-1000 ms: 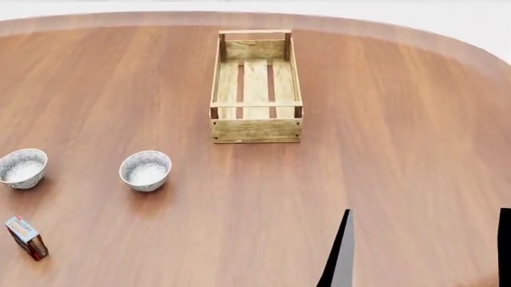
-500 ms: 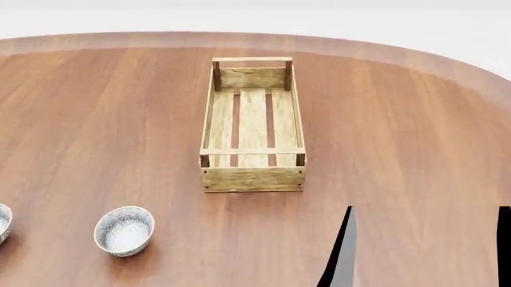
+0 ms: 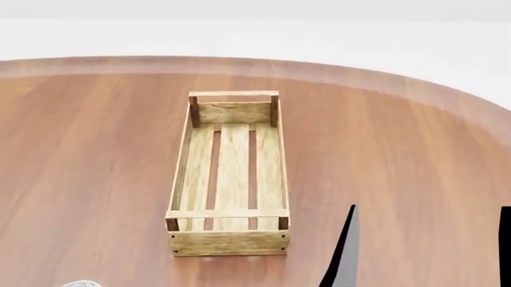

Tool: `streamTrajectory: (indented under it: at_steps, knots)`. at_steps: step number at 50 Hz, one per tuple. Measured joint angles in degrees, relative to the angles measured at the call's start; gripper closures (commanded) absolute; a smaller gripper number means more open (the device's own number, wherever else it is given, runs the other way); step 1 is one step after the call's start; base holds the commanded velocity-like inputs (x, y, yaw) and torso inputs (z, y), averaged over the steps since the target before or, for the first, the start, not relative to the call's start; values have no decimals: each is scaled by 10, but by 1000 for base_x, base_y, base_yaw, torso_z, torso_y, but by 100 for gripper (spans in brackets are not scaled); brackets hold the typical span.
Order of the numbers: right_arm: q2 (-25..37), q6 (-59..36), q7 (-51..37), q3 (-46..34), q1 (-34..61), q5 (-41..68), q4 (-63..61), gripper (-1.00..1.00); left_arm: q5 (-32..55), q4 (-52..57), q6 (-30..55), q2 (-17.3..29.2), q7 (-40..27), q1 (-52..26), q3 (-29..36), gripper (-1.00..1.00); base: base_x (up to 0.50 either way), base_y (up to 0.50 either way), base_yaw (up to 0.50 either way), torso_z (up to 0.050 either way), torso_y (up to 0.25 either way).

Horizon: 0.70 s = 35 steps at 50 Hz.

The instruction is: Stack the right bowl on the left bowl and place them in the tray.

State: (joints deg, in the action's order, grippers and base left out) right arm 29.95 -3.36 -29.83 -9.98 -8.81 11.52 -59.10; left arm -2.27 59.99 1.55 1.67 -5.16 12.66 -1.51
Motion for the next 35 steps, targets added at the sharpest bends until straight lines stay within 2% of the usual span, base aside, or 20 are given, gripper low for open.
streamTrajectory:
  at_steps: [12,35]
  knots:
    - [12,-12,-6,-24,8,-24,-2,-100,0,0,-1,0,1,-1,-2,-100,500,-44,0,0,1]
    - [18,-48,2,-78,21,-106,-4,-100,-5,0,-3,-1,3,0,1,-100,500,221,0,0,0]
